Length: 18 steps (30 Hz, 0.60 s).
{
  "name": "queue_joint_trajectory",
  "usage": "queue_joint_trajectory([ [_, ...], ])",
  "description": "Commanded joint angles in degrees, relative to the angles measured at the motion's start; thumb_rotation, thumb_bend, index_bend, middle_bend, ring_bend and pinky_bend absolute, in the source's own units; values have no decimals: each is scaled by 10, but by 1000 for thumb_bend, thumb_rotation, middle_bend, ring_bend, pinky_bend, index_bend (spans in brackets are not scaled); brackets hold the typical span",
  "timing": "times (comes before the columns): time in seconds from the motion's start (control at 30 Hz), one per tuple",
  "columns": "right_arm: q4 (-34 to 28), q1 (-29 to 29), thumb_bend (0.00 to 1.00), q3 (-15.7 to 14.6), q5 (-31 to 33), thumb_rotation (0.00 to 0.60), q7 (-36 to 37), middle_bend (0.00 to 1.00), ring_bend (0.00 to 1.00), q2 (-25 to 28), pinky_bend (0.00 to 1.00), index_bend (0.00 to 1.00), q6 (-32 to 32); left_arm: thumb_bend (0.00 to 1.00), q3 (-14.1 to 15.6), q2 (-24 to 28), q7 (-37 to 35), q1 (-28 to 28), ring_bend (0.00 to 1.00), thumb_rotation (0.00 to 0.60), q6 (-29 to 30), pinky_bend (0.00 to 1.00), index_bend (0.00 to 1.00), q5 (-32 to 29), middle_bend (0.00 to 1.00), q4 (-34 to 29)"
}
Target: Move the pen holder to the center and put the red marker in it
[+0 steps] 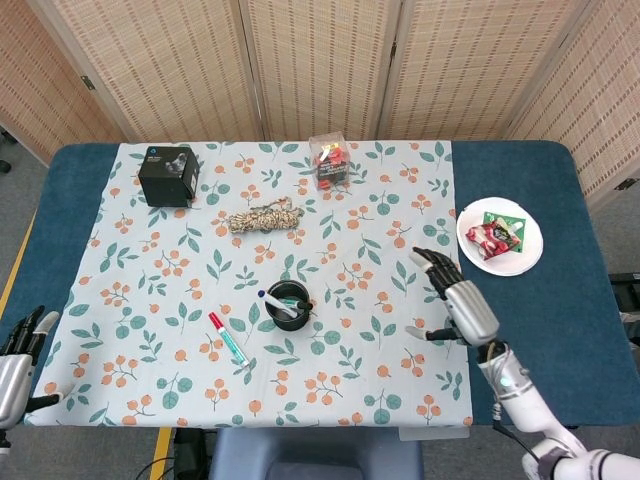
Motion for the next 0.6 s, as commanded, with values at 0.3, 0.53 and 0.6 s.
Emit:
queue_joint_trajectory([
  [0.3,-86,-153,101,-57,-10,600,-222,0,0,128,0,0,136,122,6,-12,13,-12,96,600,-13,357,3,17,67,6],
  [0.53,-82,-169,103,-53,-25,600,-215,0,0,132,0,0,142,121,12,-38,-4,-41,247,600,-27,359,129,72,463,40],
  [0.6,-80,-172,103,-51,-29,600,-211,0,0,133,0,0,143,122,10,-42,1,-54,359,600,-34,396,145,88,572,44],
])
